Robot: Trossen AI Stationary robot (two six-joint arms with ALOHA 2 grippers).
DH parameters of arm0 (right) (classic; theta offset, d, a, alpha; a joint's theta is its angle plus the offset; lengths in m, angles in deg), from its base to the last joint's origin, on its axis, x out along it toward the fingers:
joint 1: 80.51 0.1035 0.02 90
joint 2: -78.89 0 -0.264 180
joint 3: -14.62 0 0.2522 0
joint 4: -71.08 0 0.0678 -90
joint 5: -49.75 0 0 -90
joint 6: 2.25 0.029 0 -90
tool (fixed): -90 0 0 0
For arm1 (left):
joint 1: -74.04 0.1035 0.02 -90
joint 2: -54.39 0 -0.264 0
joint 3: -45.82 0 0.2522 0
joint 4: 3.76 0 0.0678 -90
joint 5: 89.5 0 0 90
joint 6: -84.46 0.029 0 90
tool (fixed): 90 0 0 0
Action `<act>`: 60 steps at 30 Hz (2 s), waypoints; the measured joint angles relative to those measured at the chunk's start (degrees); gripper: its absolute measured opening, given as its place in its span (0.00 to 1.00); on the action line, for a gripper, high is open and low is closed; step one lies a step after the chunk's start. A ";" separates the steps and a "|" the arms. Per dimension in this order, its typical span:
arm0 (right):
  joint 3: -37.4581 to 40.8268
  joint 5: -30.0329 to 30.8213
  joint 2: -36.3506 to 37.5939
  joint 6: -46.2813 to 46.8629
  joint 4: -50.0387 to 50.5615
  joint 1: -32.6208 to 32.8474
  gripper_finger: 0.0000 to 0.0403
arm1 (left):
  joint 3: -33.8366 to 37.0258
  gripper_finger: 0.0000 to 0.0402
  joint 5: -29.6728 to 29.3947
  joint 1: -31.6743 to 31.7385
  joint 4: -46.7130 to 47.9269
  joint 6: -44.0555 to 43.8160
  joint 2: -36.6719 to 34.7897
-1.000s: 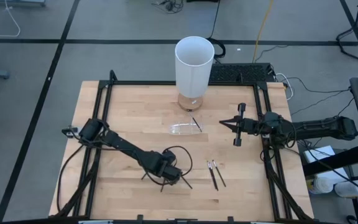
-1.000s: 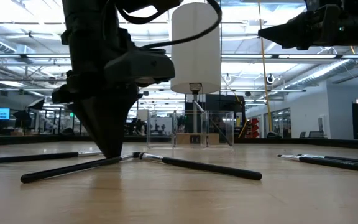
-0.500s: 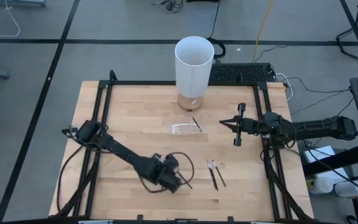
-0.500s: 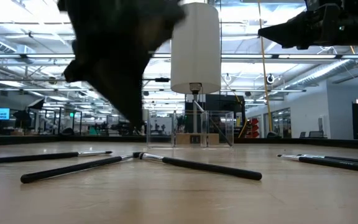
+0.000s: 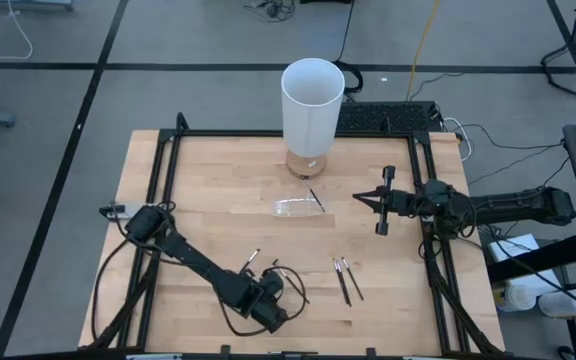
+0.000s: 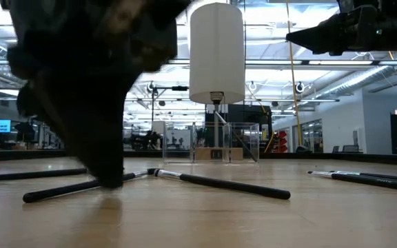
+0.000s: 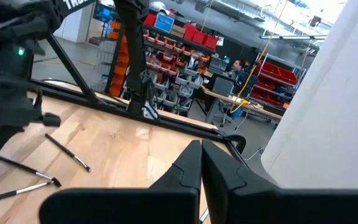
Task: Put items in baskets/containers
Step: Put the brow brush into the transparent organizer
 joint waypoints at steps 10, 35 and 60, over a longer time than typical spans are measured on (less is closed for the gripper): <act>-0.01 0.06 0.00 -0.21 0.15 0.00 0.00 | -0.15 0.01 4.32 0.00 3.98 -1.28 0.04; -0.01 -0.14 0.00 -0.47 0.99 0.00 0.00 | -0.13 0.02 7.07 -0.13 13.79 -4.08 -0.06; -0.01 -0.01 -0.02 -1.04 1.49 0.00 0.00 | -13.81 0.08 3.77 4.87 23.68 6.32 -1.47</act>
